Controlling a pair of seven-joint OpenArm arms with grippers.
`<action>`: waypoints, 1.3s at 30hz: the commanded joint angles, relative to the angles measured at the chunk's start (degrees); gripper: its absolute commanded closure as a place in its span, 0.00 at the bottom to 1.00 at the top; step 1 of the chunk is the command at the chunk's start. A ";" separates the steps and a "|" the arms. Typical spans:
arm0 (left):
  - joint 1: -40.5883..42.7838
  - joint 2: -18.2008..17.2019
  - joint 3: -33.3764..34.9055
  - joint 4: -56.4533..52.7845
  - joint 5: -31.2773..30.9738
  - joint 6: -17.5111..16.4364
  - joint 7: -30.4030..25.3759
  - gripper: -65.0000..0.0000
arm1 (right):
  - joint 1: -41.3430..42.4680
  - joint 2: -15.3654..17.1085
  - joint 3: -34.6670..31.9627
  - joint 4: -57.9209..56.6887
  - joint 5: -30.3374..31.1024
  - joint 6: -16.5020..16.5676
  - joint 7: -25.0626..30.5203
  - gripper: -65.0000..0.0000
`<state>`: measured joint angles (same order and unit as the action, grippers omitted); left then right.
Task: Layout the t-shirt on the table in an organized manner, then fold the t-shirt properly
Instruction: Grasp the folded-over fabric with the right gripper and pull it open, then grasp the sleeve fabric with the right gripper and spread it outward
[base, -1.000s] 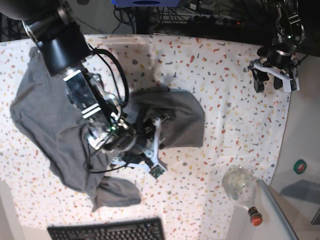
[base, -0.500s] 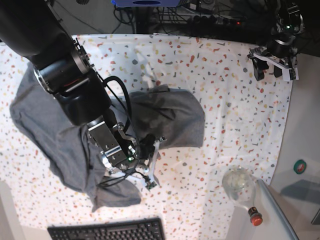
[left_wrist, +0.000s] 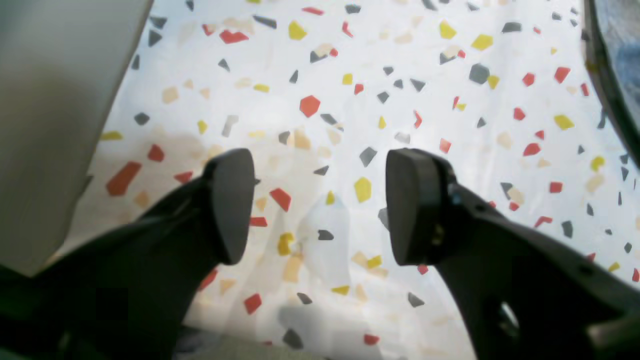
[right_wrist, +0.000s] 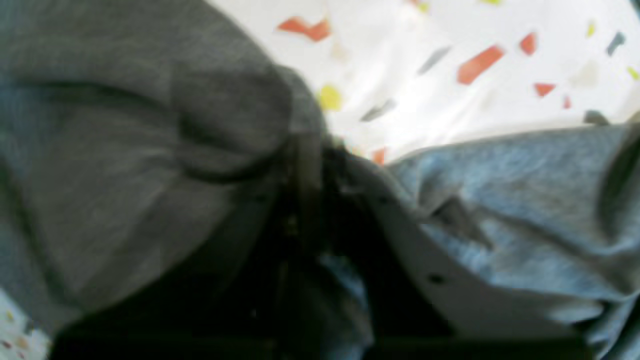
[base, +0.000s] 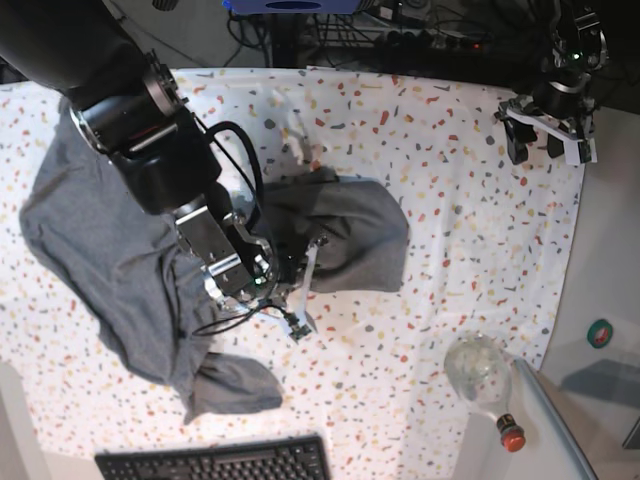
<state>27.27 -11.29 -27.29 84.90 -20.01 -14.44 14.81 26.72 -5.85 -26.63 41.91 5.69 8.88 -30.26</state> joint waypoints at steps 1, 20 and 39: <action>0.12 -0.71 -0.27 0.85 -0.52 -0.11 -1.05 0.40 | 0.14 -0.53 0.22 4.90 0.50 -0.05 0.77 1.00; -1.90 -0.97 0.26 0.77 -0.52 -0.11 -0.96 0.40 | -37.67 8.09 -0.14 56.95 0.50 0.04 -11.81 1.00; -3.57 -0.62 6.85 0.85 -0.96 -0.11 -0.87 0.40 | -35.12 13.89 9.18 66.00 0.50 -0.31 -15.32 0.51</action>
<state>23.75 -11.46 -20.16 84.99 -20.40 -14.22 15.11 -8.82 8.14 -17.32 106.28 5.74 8.60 -46.78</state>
